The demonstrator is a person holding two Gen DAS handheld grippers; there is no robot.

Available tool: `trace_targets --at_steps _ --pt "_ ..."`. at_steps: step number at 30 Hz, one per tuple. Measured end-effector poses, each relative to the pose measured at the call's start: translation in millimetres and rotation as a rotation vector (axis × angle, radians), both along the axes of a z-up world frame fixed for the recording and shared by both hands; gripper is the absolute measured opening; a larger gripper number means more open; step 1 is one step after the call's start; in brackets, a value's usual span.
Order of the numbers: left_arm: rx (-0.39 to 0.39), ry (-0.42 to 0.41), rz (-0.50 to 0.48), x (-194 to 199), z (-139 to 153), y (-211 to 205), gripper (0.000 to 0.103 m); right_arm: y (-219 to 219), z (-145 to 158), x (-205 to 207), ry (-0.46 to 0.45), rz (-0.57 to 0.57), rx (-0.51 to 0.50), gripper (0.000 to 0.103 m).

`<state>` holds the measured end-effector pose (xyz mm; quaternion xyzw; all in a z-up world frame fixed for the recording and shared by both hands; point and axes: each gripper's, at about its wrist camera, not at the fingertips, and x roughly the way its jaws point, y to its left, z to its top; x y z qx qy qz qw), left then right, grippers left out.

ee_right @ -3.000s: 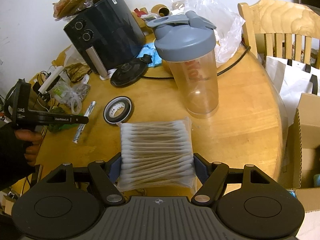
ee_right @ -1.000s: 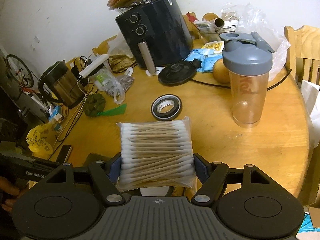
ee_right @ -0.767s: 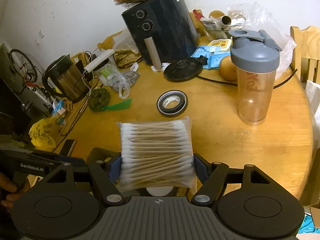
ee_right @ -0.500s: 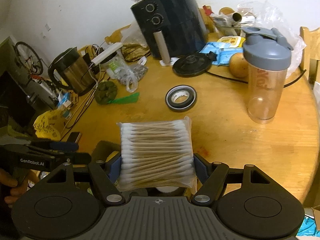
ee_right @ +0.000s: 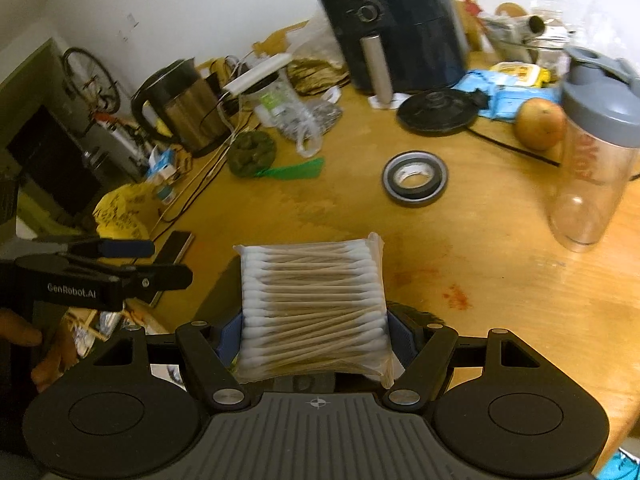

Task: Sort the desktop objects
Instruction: 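Lower the swab pack into the box and open the right gripper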

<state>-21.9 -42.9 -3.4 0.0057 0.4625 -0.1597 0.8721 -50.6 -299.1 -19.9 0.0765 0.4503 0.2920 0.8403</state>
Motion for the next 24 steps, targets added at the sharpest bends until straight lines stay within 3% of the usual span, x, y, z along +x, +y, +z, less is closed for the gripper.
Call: trace_targets --at_steps 18,24 --pt "0.042 0.075 0.037 -4 -8 22 0.103 52 -7 4 -0.034 0.273 -0.095 0.075" --pt "0.039 0.097 0.044 -5 -11 30 0.103 71 -7 10 -0.100 0.421 -0.173 0.075"
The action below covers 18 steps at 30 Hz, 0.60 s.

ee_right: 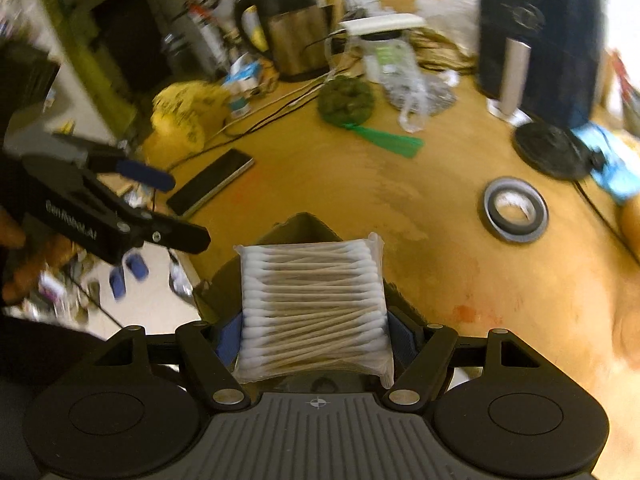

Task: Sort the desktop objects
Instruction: 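Lower the swab pack into the box and open the right gripper, then move the right gripper from the box toward the black tape roll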

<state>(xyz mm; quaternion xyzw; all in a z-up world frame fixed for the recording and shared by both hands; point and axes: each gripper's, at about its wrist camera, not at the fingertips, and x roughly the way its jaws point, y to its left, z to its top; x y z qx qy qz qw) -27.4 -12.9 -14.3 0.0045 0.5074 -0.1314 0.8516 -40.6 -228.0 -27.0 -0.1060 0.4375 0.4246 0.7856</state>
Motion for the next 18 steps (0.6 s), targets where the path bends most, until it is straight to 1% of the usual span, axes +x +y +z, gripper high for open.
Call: trace_targets --at_steps 3,5,6,7,8,11,14,18 --pt "0.003 0.005 0.006 1 -1 3 0.103 10 -2 1 -0.060 0.118 -0.053 0.076" --pt "0.006 0.010 0.002 1 -1 4 0.103 18 -7 -2 -0.123 0.192 -0.116 0.084" --pt "0.007 0.010 0.001 1 -1 4 0.103 21 -10 -4 -0.167 0.206 -0.156 0.093" --pt "0.010 0.010 -0.002 1 -1 4 0.103 21 -12 -4 -0.188 0.216 -0.176 0.095" --pt "0.012 0.010 -0.004 1 0 4 0.103 20 -13 -3 -0.186 0.223 -0.178 0.095" --pt "0.017 0.006 -0.011 3 0 3 0.103 13 -14 3 -0.168 0.179 -0.164 0.098" --pt "0.018 0.009 -0.019 5 -1 1 0.103 7 -13 5 -0.165 0.130 -0.162 0.103" --pt "0.024 0.007 -0.047 7 -1 -7 0.103 -2 -12 6 -0.147 0.061 -0.158 0.103"
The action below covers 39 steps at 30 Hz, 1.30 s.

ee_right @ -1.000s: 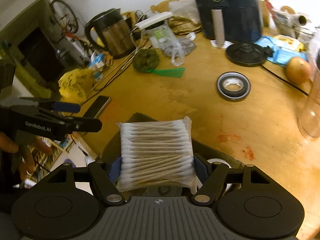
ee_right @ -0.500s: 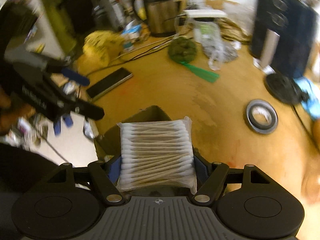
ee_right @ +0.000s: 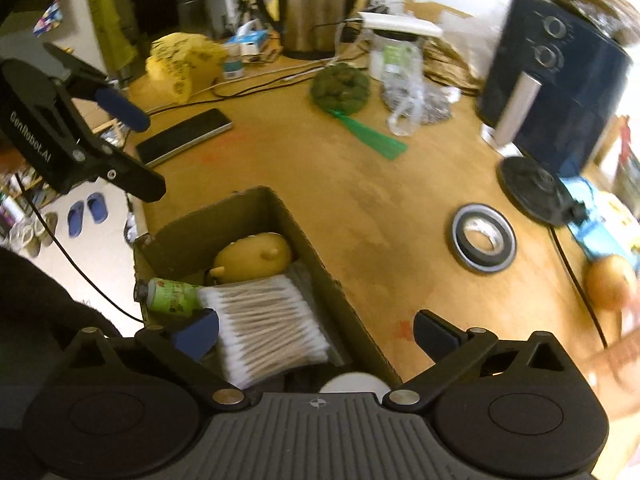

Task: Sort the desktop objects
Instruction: 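Move the right gripper from the box toward the black tape roll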

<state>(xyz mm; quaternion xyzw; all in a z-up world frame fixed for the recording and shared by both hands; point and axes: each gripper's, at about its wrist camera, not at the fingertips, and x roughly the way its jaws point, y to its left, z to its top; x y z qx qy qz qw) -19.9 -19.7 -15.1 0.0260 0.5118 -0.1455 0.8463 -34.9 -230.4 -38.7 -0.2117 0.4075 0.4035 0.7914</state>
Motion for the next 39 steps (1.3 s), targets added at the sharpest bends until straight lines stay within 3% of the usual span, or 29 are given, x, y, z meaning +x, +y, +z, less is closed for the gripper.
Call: trace_targets --at_steps 10,17,29,39 --pt "0.014 0.013 -0.072 9 -3 -20 0.103 -30 3 5 0.012 -0.264 0.068 0.103" --pt "0.003 0.004 -0.090 18 -1 -26 0.103 -46 3 15 -0.026 -0.444 -0.037 0.103" --pt "-0.016 -0.042 -0.143 34 6 -40 0.103 -67 9 25 -0.052 -0.620 -0.051 0.103" --pt "-0.007 -0.073 -0.183 42 11 -52 0.103 -69 10 37 -0.026 -0.671 -0.026 0.103"
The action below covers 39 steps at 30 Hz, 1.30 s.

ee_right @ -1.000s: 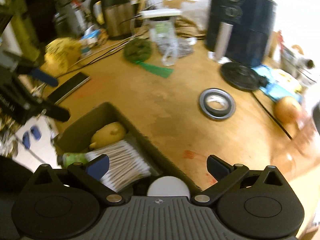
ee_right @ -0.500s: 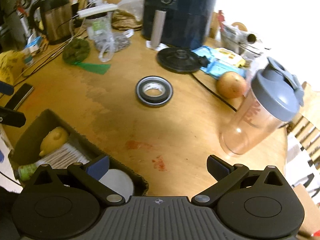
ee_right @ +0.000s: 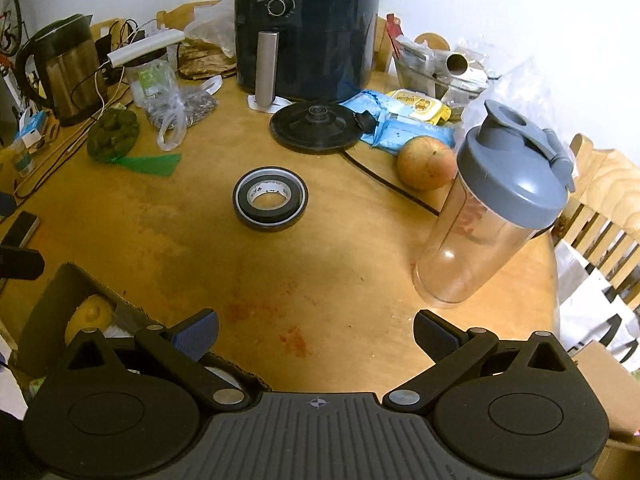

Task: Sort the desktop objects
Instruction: 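Move the right gripper from the box toward the black tape roll, then lower the right gripper around the black tape roll and close it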

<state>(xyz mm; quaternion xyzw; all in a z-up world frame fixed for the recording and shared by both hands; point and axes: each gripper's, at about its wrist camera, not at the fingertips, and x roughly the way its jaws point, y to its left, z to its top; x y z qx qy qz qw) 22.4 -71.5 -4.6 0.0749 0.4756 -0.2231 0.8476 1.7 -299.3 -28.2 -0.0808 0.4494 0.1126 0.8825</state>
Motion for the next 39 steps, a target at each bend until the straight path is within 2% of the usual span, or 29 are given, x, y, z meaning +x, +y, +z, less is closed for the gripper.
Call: trace_targets --at_steps 10,22,29,39 --pt "-0.023 0.034 -0.010 5 -7 4 0.103 9 -1 17 -0.010 0.023 0.079 0.103" --pt "-0.085 0.052 0.040 14 -8 21 0.103 26 -7 59 -0.007 0.100 0.136 0.103" --pt "-0.105 0.076 0.067 20 -13 31 0.103 36 -16 85 -0.028 0.169 0.127 0.103" --pt "-0.151 0.094 0.070 26 -15 39 0.103 51 -44 124 -0.001 0.278 0.115 0.103"
